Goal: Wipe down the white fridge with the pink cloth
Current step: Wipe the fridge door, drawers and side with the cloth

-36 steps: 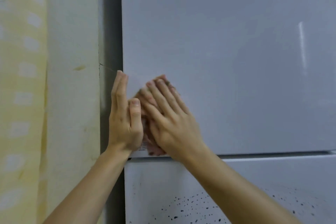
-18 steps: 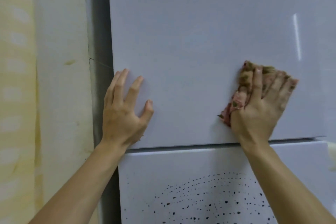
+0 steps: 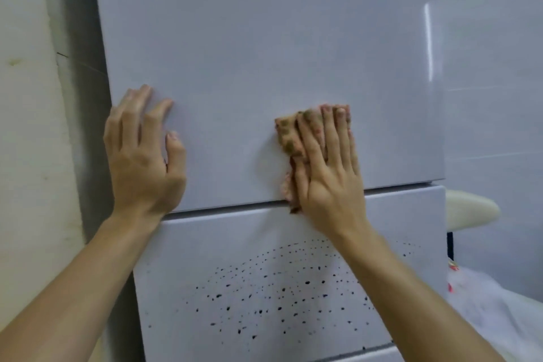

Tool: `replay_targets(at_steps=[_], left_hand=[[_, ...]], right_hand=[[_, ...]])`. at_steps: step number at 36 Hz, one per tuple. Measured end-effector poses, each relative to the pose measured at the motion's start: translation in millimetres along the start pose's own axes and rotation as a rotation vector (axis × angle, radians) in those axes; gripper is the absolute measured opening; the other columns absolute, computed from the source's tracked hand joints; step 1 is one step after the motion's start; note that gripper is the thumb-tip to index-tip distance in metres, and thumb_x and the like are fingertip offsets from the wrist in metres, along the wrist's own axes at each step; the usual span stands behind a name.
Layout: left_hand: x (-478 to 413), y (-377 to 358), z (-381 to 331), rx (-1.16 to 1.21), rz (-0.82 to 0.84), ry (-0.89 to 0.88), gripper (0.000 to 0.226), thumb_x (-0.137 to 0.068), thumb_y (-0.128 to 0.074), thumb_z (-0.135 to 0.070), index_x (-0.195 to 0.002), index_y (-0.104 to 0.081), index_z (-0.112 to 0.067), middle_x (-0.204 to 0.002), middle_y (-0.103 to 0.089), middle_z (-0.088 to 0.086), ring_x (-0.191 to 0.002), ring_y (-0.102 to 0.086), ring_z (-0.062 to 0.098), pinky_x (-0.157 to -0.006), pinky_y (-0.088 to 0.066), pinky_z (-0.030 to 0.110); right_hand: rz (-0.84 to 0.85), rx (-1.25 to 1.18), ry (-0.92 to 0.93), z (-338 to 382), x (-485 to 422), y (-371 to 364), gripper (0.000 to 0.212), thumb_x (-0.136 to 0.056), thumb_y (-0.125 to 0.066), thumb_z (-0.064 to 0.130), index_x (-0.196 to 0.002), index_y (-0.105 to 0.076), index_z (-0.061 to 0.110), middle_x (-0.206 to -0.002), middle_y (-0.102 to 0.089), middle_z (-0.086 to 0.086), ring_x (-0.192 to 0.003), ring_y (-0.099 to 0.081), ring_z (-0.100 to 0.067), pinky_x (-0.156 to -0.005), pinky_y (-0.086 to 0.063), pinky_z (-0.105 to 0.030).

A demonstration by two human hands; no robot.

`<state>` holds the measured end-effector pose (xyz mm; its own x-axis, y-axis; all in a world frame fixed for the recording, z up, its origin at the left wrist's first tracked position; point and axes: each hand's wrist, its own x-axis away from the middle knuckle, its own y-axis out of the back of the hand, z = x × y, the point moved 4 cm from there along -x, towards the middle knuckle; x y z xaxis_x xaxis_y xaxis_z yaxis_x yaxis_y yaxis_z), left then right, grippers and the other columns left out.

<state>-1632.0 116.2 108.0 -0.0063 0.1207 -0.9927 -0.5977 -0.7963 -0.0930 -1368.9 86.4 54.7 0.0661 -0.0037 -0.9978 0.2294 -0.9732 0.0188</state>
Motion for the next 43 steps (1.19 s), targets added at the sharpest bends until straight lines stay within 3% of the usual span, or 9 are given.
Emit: replay_targets(at_steps=[8, 12, 15, 19, 23, 30, 36, 40, 43], left_hand=[[-1, 3, 11, -0.045, 0.002, -0.020, 0.042, -0.102, -0.044, -0.018, -0.140, -0.056, -0.006, -0.157, -0.046, 0.018, -0.148, -0.039, 0.036, -0.126, -0.020, 0.048], [2, 1, 13, -0.038, 0.010, -0.034, 0.043, -0.102, -0.044, -0.018, -0.142, -0.055, -0.007, -0.159, -0.045, 0.017, -0.150, -0.038, 0.035, -0.128, -0.019, 0.046], [3, 0, 13, -0.025, 0.001, -0.032, 0.043, -0.101, -0.046, -0.016, -0.142, -0.055, -0.007, -0.159, -0.045, 0.016, -0.151, -0.038, 0.034, -0.127, -0.021, 0.049], [4, -1, 13, 0.017, -0.005, -0.027, 0.043, -0.103, -0.042, -0.017, -0.141, -0.057, -0.006, -0.159, -0.046, 0.016, -0.151, -0.037, 0.033, -0.128, -0.020, 0.049], [4, 0, 15, 0.058, 0.006, -0.027, 0.042, -0.102, -0.042, -0.015, -0.140, -0.058, -0.006, -0.158, -0.047, 0.016, -0.151, -0.038, 0.033, -0.127, -0.022, 0.052], [4, 4, 14, 0.094, 0.021, -0.050, 0.042, -0.104, -0.037, -0.016, -0.136, -0.060, 0.000, -0.154, -0.049, 0.022, -0.148, -0.040, 0.037, -0.122, -0.027, 0.062], [5, -2, 20, 0.104, 0.029, -0.025, 0.043, -0.108, -0.034, -0.023, -0.139, -0.057, -0.004, -0.161, -0.043, 0.015, -0.153, -0.035, 0.033, -0.122, -0.027, 0.065], [6, -9, 27, 0.133, 0.037, -0.004, 0.043, -0.110, -0.032, -0.028, -0.143, -0.054, -0.011, -0.164, -0.038, 0.004, -0.155, -0.033, 0.027, -0.124, -0.026, 0.063], [6, -11, 30, 0.144, 0.039, 0.002, 0.044, -0.111, -0.032, -0.031, -0.142, -0.054, -0.011, -0.164, -0.040, 0.008, -0.155, -0.033, 0.028, -0.123, -0.025, 0.063]], right_hand=[[-0.034, 0.053, -0.430, -128, 0, 54, 0.065, -0.107, -0.031, 0.033, -0.167, -0.017, 0.013, -0.175, -0.005, -0.015, -0.162, 0.002, -0.038, -0.132, 0.000, -0.052], [-0.096, -0.006, -0.675, -134, 6, 57, 0.063, -0.112, -0.026, 0.041, -0.169, -0.007, 0.024, -0.176, 0.007, -0.011, -0.162, 0.009, -0.030, -0.132, 0.006, -0.044], [-0.162, 0.015, -0.763, -121, 7, 49, 0.063, -0.112, -0.023, 0.041, -0.169, -0.004, 0.020, -0.175, 0.009, -0.017, -0.162, 0.009, -0.032, -0.132, 0.005, -0.046], [-0.198, 0.057, -0.714, -89, 3, 26, 0.066, -0.110, -0.022, 0.040, -0.168, -0.011, 0.009, -0.172, 0.001, -0.028, -0.159, 0.006, -0.048, -0.130, 0.005, -0.055], [-0.190, 0.031, -0.415, -7, -6, -6, 0.062, -0.110, -0.034, 0.033, -0.160, -0.030, -0.004, -0.167, -0.017, -0.036, -0.154, -0.007, -0.061, -0.127, -0.006, -0.068], [0.081, -0.107, -0.064, 148, 14, -54, 0.061, -0.108, -0.046, 0.040, -0.165, -0.030, 0.022, -0.173, -0.008, -0.022, -0.162, 0.000, -0.037, -0.132, -0.010, -0.053], [0.052, -0.121, 0.070, 121, 12, -43, 0.052, -0.110, -0.048, 0.030, -0.160, -0.040, 0.020, -0.172, -0.022, -0.014, -0.163, -0.010, -0.029, -0.132, -0.015, -0.047], [-0.019, -0.117, -0.018, 61, 11, -20, 0.056, -0.105, -0.053, 0.019, -0.158, -0.042, 0.008, -0.169, -0.027, -0.020, -0.161, -0.015, -0.038, -0.131, -0.017, -0.054], [-0.026, -0.041, -0.145, 2, 12, -3, 0.059, -0.105, -0.046, 0.021, -0.161, -0.035, 0.006, -0.171, -0.021, -0.022, -0.161, -0.009, -0.041, -0.133, -0.006, -0.052]])
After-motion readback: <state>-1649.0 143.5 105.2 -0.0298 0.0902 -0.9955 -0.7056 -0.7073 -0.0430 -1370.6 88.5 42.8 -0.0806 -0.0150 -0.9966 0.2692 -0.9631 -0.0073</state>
